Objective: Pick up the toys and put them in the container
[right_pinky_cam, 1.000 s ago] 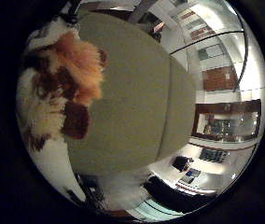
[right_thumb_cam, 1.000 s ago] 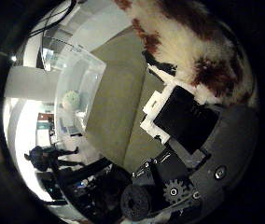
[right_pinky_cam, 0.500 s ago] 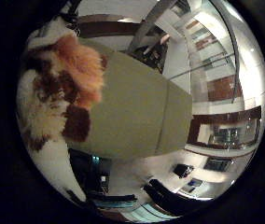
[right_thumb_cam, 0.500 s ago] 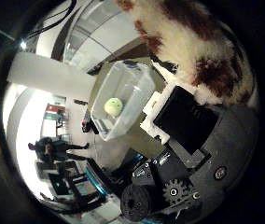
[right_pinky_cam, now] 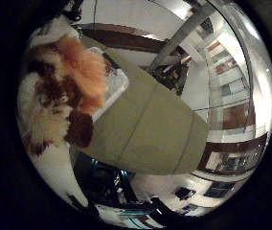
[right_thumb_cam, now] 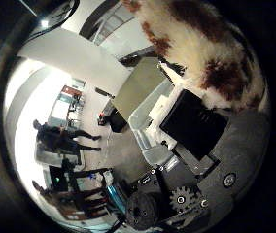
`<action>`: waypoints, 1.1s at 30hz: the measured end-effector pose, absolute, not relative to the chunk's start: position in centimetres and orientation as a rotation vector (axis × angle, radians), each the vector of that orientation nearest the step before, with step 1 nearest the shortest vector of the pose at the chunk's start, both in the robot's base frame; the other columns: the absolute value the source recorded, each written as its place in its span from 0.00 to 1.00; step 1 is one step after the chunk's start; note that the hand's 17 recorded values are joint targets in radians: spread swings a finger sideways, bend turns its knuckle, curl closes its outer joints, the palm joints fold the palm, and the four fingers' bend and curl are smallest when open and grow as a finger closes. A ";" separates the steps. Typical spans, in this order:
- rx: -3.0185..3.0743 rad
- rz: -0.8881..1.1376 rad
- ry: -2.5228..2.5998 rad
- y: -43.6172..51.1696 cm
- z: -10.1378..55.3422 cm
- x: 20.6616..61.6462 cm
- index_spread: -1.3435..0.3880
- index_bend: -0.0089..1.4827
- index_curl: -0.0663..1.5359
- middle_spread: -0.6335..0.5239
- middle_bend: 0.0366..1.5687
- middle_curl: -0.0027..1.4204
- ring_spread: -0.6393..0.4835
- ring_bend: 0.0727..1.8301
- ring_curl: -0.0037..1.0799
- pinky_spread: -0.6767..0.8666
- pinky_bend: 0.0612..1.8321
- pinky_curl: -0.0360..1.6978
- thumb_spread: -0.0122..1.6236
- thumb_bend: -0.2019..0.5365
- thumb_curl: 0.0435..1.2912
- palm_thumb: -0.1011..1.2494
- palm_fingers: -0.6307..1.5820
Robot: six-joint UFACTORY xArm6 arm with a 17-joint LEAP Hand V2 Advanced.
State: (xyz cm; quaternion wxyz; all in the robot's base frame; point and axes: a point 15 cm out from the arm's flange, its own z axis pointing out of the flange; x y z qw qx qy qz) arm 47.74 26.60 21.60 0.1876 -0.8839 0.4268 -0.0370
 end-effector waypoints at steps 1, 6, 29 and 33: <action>-2.490 -0.107 1.184 27.5 21.4 47.5 0.65 0.81 0.53 0.45 0.87 0.49 0.38 0.73 0.71 0.33 0.79 0.43 0.61 0.25 0.53 0.85 0.80; -2.501 -0.128 1.109 31.4 19.8 46.6 0.65 0.81 0.53 0.45 0.88 0.49 0.37 0.72 0.72 0.33 0.78 0.44 0.62 0.24 0.52 0.83 0.80; -2.615 -0.150 0.910 33.9 16.1 45.3 0.50 0.24 0.30 0.51 0.26 0.25 0.63 0.34 0.32 0.66 0.50 0.26 0.68 0.24 0.34 0.61 0.29; -2.600 -0.171 0.916 33.1 17.1 46.1 0.50 0.20 0.28 0.51 0.22 0.23 0.64 0.30 0.28 0.69 0.46 0.22 0.68 0.24 0.33 0.61 0.32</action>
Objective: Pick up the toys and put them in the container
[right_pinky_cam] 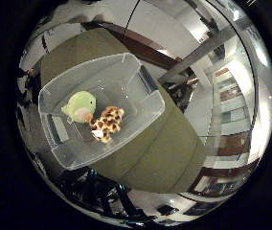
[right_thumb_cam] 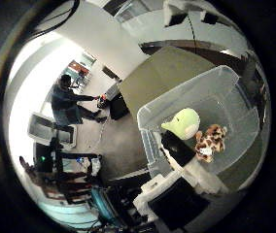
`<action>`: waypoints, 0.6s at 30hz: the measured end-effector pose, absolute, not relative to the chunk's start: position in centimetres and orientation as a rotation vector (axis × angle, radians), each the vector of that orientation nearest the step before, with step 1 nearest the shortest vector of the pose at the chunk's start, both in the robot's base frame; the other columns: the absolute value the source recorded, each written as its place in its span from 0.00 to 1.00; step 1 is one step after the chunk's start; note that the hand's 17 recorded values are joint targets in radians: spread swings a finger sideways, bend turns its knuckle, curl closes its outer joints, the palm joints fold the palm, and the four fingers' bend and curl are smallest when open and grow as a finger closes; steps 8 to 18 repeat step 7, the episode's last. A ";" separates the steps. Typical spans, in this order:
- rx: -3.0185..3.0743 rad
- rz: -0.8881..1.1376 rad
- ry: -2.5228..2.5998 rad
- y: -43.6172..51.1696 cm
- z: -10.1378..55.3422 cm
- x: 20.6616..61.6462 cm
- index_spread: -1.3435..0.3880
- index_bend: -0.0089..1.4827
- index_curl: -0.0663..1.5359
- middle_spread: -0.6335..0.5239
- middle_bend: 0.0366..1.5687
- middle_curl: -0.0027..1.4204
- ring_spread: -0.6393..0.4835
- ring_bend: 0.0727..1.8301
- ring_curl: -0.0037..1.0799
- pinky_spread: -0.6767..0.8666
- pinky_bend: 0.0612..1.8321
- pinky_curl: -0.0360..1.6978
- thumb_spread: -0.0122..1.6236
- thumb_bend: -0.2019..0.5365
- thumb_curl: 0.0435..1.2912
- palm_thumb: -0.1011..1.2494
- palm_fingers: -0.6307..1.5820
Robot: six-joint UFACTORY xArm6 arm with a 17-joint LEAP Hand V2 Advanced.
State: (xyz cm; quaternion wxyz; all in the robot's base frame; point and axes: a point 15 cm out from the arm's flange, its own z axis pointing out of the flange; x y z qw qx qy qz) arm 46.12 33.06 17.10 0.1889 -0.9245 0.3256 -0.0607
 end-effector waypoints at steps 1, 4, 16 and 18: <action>-2.594 -0.177 0.926 32.5 17.4 46.5 0.50 0.20 0.28 0.51 0.21 0.23 0.64 0.29 0.27 0.69 0.45 0.21 0.67 0.24 0.32 0.60 0.32; -2.575 -0.196 0.953 30.2 19.1 47.7 0.50 0.18 0.27 0.51 0.18 0.23 0.64 0.27 0.25 0.69 0.42 0.18 0.68 0.24 0.32 0.60 0.34; -2.550 -0.218 0.995 27.4 20.8 49.0 0.49 0.16 0.27 0.51 0.16 0.23 0.63 0.24 0.23 0.69 0.40 0.16 0.68 0.24 0.32 0.59 0.35; -2.550 -0.218 0.995 27.4 20.8 49.0 0.49 0.16 0.27 0.51 0.16 0.23 0.63 0.24 0.23 0.69 0.40 0.16 0.68 0.24 0.32 0.59 0.35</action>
